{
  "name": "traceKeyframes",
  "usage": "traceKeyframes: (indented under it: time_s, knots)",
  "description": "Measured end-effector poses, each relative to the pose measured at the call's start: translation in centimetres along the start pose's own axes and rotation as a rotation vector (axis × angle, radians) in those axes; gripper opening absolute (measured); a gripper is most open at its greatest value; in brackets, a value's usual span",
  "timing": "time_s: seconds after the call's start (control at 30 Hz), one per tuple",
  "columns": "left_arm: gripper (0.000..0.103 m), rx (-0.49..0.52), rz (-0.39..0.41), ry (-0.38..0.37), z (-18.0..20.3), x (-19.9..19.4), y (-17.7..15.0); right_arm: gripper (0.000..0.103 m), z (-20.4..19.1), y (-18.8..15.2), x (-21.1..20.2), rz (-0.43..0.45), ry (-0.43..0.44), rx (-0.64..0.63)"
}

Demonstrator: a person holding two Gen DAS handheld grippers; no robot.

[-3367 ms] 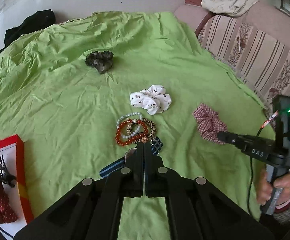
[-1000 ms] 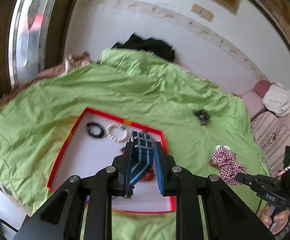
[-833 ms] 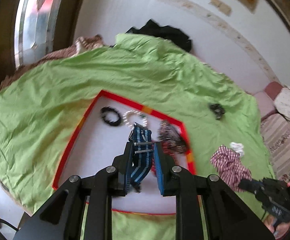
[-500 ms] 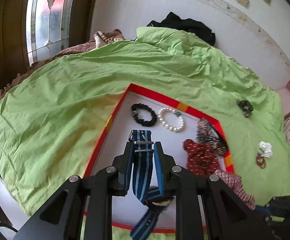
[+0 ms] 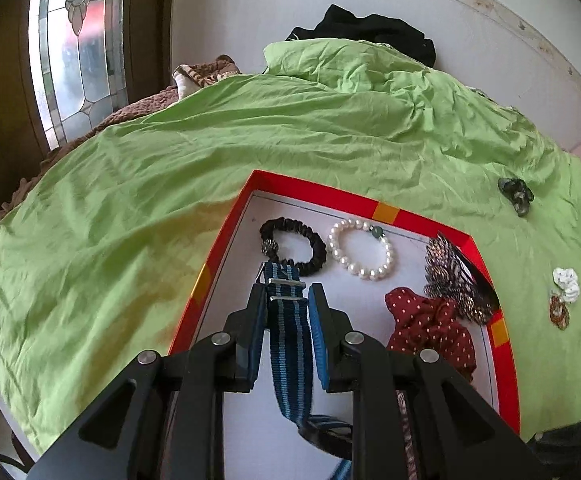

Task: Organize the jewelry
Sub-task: 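Carry the strap into the tray with the left tool while the right tool carries the scrunchie there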

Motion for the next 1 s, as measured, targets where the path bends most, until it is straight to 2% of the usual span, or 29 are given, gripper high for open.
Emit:
traceKeyframes:
  time_s: [0.2,0.23,0.27,0.33,0.4,0.5,0.6,0.7,0.87,1.0]
  knots:
    - [0.022,-0.029,-0.027,-0.008,-0.3,1.5,0.4,0.007,-0.5,0.4,1.2,-0.019,0.055,0.023]
    - [0.027,-0.041,-0.031,-0.009,-0.4,1.7,0.4,0.007,-0.6,0.4,1.3,-0.023,0.065,0.030]
    - [0.036,-0.051,-0.034,-0.008,-0.6,1.8,0.4,0.007,-0.7,0.4,1.5,-0.027,0.072,0.037]
    - [0.047,-0.077,-0.028,-0.014,-0.7,1.7,0.6,0.007,-0.7,0.4,1.7,-0.030,0.078,0.045]
    - [0.048,-0.090,-0.022,-0.028,-0.6,1.4,0.8,0.007,-0.7,0.4,1.7,-0.029,0.079,0.046]
    - [0.057,-0.116,-0.013,-0.055,-0.4,0.7,1.1,0.010,-0.4,0.4,1.7,-0.023,0.081,0.058]
    - [0.059,-0.138,-0.001,-0.081,-0.2,-0.3,1.5,0.023,0.1,0.3,1.2,-0.016,0.090,0.076]
    - [0.060,-0.159,0.015,-0.103,0.0,-1.6,2.0,0.045,0.6,0.4,0.4,0.008,0.074,0.079]
    - [0.066,-0.167,0.070,-0.099,0.3,-4.6,2.8,0.047,1.6,0.8,-1.3,0.042,0.075,0.100]
    - [0.070,-0.153,0.109,-0.042,0.4,-6.7,2.8,0.047,2.3,0.4,-2.7,0.059,0.062,0.113]
Point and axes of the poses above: each gripper's, at about its wrist camera, not at the fingertips, and x roughly the way its jaws point, z to its right, y to its top, the point moved 8 cm from there along x, roughly the way its jaws point, and after that the axes turned 3 degrees about x, right-handed, at the moved point
